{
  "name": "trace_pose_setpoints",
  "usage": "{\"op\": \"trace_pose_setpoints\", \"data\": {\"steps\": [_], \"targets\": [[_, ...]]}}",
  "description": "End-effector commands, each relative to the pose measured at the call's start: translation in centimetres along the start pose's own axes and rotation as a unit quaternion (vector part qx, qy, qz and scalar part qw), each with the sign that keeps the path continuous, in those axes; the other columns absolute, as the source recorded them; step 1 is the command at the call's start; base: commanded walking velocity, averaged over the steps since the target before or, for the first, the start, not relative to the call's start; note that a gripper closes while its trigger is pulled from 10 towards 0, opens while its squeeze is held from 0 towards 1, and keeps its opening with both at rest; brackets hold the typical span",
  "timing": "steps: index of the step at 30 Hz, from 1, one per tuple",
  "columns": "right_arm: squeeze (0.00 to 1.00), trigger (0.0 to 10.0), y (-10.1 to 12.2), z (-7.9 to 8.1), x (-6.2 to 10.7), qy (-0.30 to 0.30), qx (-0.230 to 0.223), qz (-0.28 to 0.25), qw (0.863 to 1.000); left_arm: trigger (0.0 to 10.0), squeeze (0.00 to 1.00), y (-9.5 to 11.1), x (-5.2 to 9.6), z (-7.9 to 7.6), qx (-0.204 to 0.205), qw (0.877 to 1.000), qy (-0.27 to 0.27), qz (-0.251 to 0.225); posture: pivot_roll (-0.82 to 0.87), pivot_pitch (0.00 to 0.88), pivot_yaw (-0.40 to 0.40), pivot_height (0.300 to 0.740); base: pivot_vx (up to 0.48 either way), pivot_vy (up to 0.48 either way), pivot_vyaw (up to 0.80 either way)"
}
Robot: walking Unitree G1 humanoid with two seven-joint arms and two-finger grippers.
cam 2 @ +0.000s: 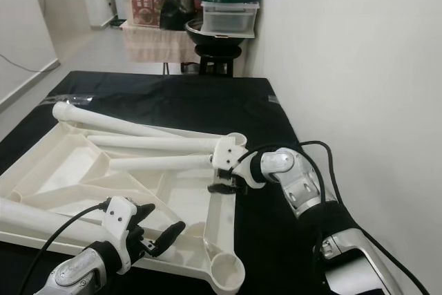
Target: Building children table
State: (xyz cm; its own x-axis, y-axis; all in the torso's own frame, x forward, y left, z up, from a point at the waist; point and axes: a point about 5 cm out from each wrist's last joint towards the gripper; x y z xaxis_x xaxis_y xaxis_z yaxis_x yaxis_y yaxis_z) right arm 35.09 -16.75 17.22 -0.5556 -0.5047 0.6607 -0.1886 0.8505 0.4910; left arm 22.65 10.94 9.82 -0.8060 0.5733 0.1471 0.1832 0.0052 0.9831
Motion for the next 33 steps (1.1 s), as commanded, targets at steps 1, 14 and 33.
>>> {"op": "trace_pose_setpoints", "data": {"steps": [1,14,33], "targets": [[1.00,10.0,-0.4,-0.8,0.3,-0.019,0.006,0.048,0.999,10.0,0.00,0.0,0.0,-0.2,-0.006,1.000,-0.003,0.007,0.02,0.000,-0.057,0.740,0.000,0.000,0.00],[0.00,10.0,-1.2,-1.9,1.0,-0.036,0.072,0.146,0.986,10.0,0.00,0.1,0.1,-0.2,-0.002,1.000,-0.002,0.007,0.02,0.000,-0.062,0.740,0.000,0.000,0.00],[0.00,10.0,0.0,-1.6,-2.8,-0.102,0.097,0.210,0.968,10.0,0.00,0.3,0.0,-0.4,0.004,1.000,0.004,0.003,0.01,0.000,-0.070,0.740,0.000,0.000,0.00]]}}
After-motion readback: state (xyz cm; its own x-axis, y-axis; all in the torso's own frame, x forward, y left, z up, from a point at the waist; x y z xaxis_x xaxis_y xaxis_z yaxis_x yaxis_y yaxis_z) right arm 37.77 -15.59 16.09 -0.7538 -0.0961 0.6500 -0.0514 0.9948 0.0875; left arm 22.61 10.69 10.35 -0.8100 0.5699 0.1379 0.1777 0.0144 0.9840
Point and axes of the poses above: a point about 5 cm out from each wrist's last joint towards the gripper, its own x axis pointing back from the gripper into the wrist, its own y axis along the axis of the wrist's last joint, z = x × y, and after that the axes turned 1 degree about x, right-handed
